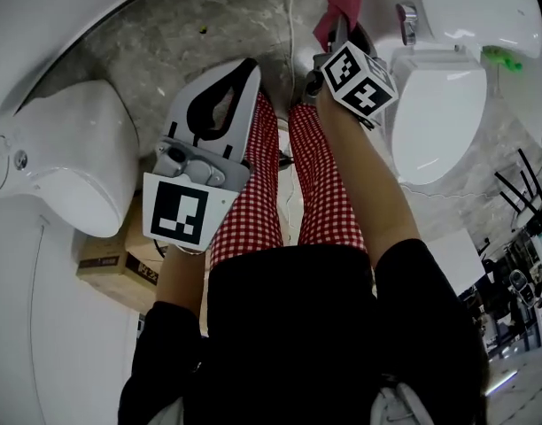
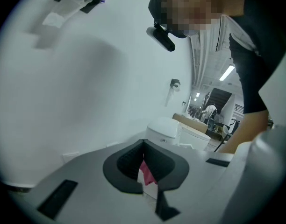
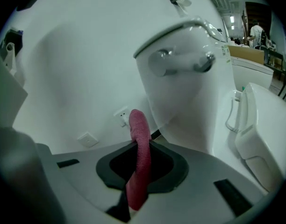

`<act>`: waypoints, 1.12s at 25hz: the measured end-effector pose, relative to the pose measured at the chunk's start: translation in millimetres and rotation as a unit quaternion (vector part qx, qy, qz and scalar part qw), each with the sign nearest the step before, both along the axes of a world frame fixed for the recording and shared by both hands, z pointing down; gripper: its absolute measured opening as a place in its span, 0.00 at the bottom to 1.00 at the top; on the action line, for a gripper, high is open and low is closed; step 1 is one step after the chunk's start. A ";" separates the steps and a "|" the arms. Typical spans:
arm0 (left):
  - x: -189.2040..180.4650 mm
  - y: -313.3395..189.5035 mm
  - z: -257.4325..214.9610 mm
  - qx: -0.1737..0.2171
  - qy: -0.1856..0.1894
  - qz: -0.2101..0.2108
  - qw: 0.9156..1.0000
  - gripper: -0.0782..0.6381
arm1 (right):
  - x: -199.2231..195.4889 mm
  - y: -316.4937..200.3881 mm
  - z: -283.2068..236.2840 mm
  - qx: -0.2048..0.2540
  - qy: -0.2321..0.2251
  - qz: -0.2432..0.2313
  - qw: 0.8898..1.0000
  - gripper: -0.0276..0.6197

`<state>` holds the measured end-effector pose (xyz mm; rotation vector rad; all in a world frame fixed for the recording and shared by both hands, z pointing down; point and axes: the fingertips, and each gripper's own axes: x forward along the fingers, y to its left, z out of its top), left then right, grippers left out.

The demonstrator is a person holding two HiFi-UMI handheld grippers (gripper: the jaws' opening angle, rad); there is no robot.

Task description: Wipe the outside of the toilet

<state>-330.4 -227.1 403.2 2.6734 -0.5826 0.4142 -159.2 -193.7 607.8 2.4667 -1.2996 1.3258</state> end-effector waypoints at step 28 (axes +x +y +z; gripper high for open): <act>-36.5 -30.2 26.9 -0.013 -0.019 0.011 1.000 0.12 | 57.7 -20.9 93.6 -0.019 -0.016 0.187 0.982 0.13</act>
